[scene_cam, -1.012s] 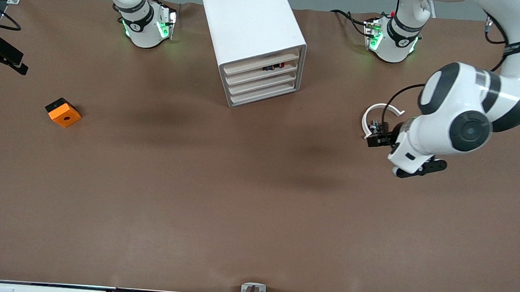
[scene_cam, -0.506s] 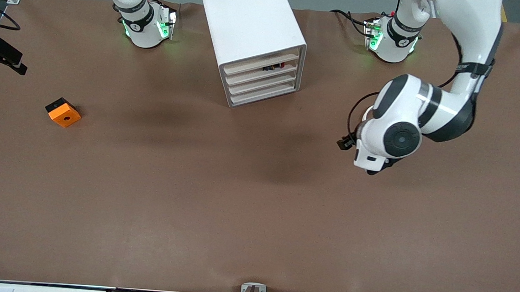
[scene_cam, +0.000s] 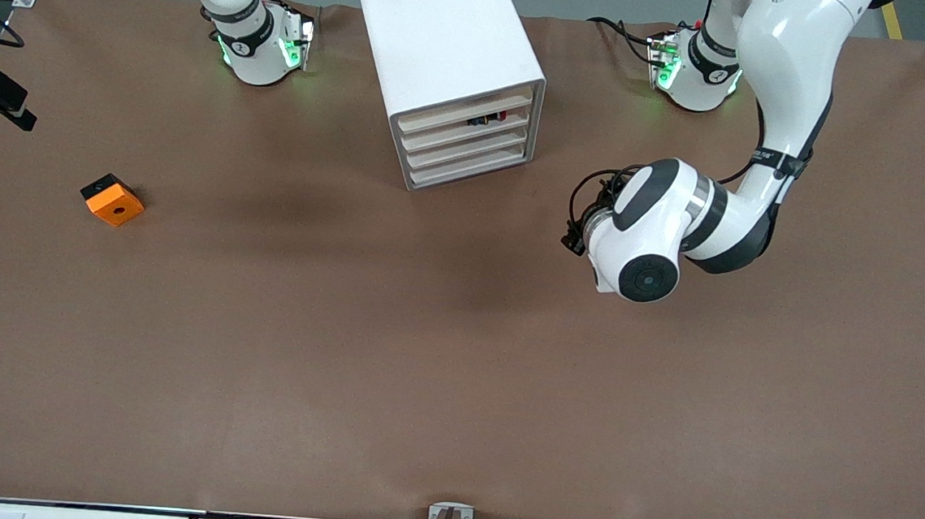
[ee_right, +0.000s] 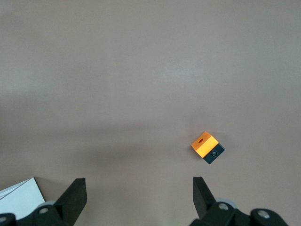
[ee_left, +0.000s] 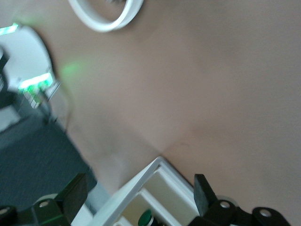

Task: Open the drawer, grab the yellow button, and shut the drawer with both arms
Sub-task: 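Reach the left gripper to the front of the cabinet's drawer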

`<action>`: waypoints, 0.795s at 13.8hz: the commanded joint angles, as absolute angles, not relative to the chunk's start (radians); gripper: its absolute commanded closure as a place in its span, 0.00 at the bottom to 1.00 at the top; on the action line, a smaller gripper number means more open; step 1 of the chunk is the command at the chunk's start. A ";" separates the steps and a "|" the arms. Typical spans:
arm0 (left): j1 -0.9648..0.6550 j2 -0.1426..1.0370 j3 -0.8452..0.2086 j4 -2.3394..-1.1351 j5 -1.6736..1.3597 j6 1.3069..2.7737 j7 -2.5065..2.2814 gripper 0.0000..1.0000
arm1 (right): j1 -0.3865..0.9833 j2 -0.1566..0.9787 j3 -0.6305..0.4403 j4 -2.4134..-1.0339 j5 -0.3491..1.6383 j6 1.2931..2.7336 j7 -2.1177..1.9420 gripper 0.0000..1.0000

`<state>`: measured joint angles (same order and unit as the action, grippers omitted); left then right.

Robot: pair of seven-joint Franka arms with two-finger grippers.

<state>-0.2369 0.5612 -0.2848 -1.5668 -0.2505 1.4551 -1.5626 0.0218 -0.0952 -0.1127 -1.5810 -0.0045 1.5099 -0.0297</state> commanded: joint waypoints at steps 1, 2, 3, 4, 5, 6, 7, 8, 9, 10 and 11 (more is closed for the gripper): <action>-0.227 0.632 -0.299 -1.520 -0.322 1.387 -1.692 0.00 | 0.018 -0.095 -0.112 -1.568 -0.005 1.509 -0.014 0.00; -0.221 0.653 -0.299 -1.510 -0.363 1.381 -1.715 0.00 | 0.018 -0.092 -0.112 -1.565 -0.005 1.509 -0.012 0.00; -0.215 0.667 -0.298 -1.505 -0.414 1.365 -1.729 0.00 | 0.018 -0.089 -0.112 -1.563 -0.005 1.508 -0.012 0.00; -0.210 0.682 -0.298 -1.503 -0.455 1.355 -1.742 0.00 | 0.017 -0.087 -0.113 -1.563 -0.005 1.508 -0.012 0.00; -0.212 0.692 -0.299 -1.505 -0.477 1.333 -1.770 0.00 | 0.018 -0.084 -0.114 -1.565 -0.006 1.511 -0.021 0.00; -0.215 0.707 -0.298 -1.505 -0.495 1.298 -1.808 0.00 | 0.023 -0.074 -0.114 -1.562 -0.020 1.511 -0.021 0.00; -0.218 0.728 -0.298 -1.506 -0.524 1.261 -1.850 0.00 | 0.026 -0.060 -0.110 -1.556 -0.021 1.511 -0.014 0.00; -0.215 0.756 -0.298 -1.506 -0.557 1.228 -1.908 0.00 | 0.025 -0.046 -0.110 -1.543 -0.017 1.509 -0.021 0.00; -0.212 0.781 -0.298 -1.505 -0.587 1.206 -1.967 0.00 | 0.023 -0.031 -0.110 -1.537 -0.014 1.509 -0.021 0.00; -0.209 0.799 -0.298 -1.505 -0.619 1.186 -2.020 0.00 | 0.018 -0.022 -0.110 -1.531 -0.015 1.511 -0.025 0.00; -0.210 0.816 -0.298 -1.505 -0.646 1.169 -2.060 0.00 | 0.018 0.001 -0.110 -1.531 -0.008 1.514 -0.022 0.00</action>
<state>-0.2217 0.7653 -0.2854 -1.5356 -0.5950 1.2192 -1.9716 0.0219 -0.0469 -0.1125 -1.5717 -0.0046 1.5200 -0.0264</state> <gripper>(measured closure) 0.000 0.000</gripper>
